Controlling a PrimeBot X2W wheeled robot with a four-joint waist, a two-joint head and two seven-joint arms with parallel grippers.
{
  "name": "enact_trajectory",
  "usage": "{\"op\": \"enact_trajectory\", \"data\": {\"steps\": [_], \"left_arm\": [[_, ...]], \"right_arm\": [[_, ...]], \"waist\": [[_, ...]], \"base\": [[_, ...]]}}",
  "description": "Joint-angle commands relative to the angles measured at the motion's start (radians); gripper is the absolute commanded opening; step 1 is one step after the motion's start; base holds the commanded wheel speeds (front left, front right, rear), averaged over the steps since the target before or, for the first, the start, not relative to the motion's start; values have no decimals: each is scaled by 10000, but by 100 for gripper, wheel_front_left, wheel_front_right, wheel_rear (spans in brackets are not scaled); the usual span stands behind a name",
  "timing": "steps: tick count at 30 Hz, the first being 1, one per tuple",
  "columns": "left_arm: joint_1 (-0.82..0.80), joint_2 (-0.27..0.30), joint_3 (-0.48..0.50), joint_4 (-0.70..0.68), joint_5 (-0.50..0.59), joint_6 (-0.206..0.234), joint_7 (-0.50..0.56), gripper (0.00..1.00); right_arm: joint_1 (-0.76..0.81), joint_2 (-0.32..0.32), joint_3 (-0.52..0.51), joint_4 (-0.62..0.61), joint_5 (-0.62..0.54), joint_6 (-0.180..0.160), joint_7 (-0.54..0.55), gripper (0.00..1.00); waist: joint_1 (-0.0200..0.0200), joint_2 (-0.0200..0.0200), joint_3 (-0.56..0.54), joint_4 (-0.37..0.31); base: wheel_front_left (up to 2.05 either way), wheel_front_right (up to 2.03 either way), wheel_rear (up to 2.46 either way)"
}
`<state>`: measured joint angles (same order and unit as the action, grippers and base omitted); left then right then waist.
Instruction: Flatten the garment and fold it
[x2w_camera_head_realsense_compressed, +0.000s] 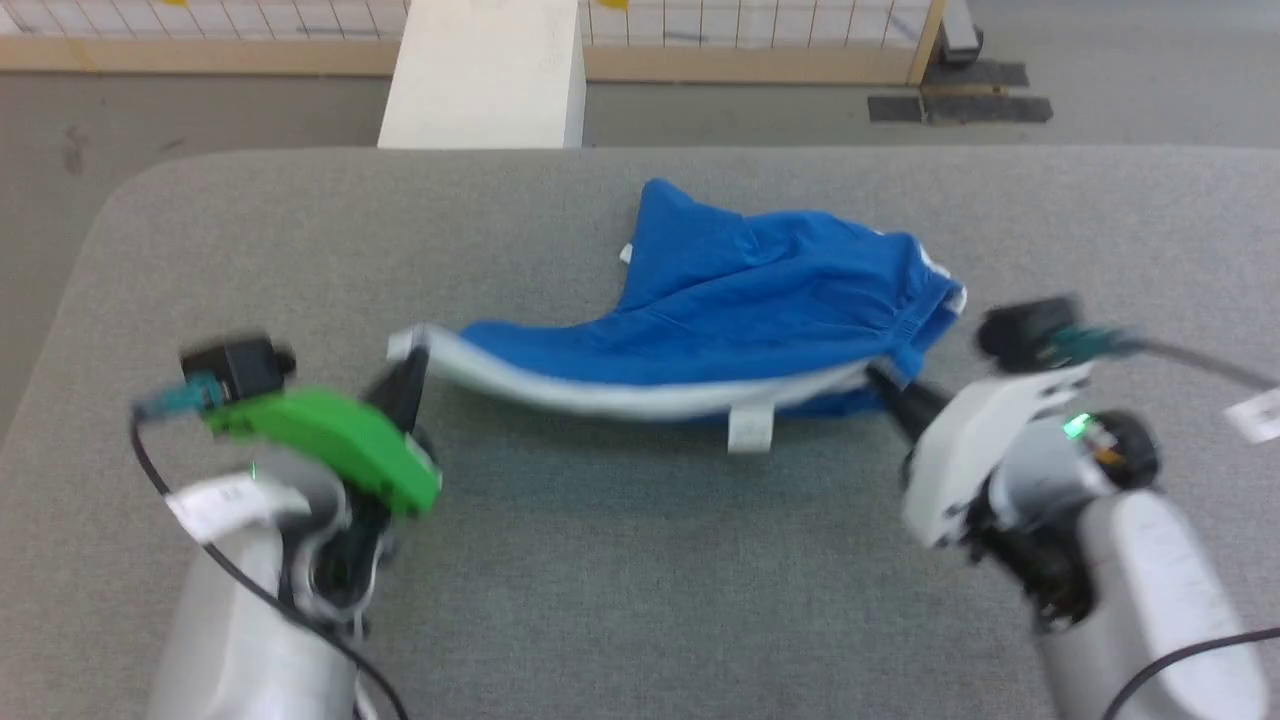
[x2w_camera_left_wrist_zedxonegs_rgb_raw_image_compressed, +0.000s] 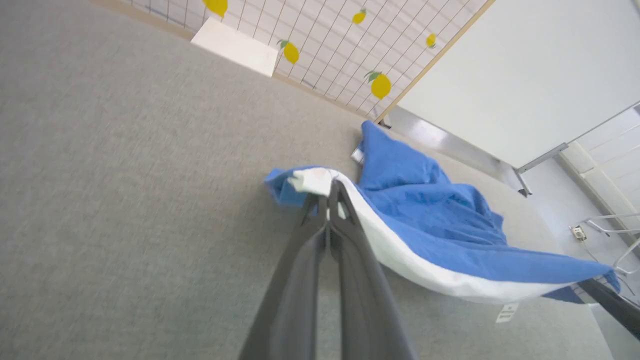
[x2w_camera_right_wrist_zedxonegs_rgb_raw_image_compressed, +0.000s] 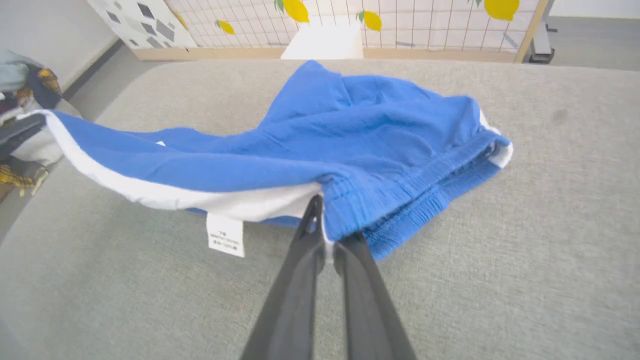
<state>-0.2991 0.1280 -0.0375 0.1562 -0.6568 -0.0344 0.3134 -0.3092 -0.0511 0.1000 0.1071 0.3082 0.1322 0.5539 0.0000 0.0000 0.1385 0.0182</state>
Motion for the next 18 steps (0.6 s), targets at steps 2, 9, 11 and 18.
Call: {"op": "enact_trajectory", "data": {"steps": [2, 9, 11, 18], "left_arm": [[-795, -90, 110, -609, -395, -233, -48, 0], [-3010, -8, 350, -1947, -833, -277, 105, 0], [-3590, 124, 390, -2157, -779, -222, 191, 0], [-5159, 558, 569, -2226, -609, 179, 650, 0]], "right_arm": [[-420, -76, -588, -692, 646, -15, 349, 0], [-1889, -179, -1868, -2421, 2624, -15, 2137, 0], [-2357, -188, -2073, -2799, 2904, -15, 2686, 0], [-3942, -91, -2848, -3097, 3451, -15, 4362, 0]], "waist": [[0, 0, -406, 54], [0, 0, -913, -4], [0, 0, -970, -38], [0, 0, -845, -218]], "base": [[0, 0, 0], [0, 0, 0], [0, 0, 0], [0, 0, 0]]}}
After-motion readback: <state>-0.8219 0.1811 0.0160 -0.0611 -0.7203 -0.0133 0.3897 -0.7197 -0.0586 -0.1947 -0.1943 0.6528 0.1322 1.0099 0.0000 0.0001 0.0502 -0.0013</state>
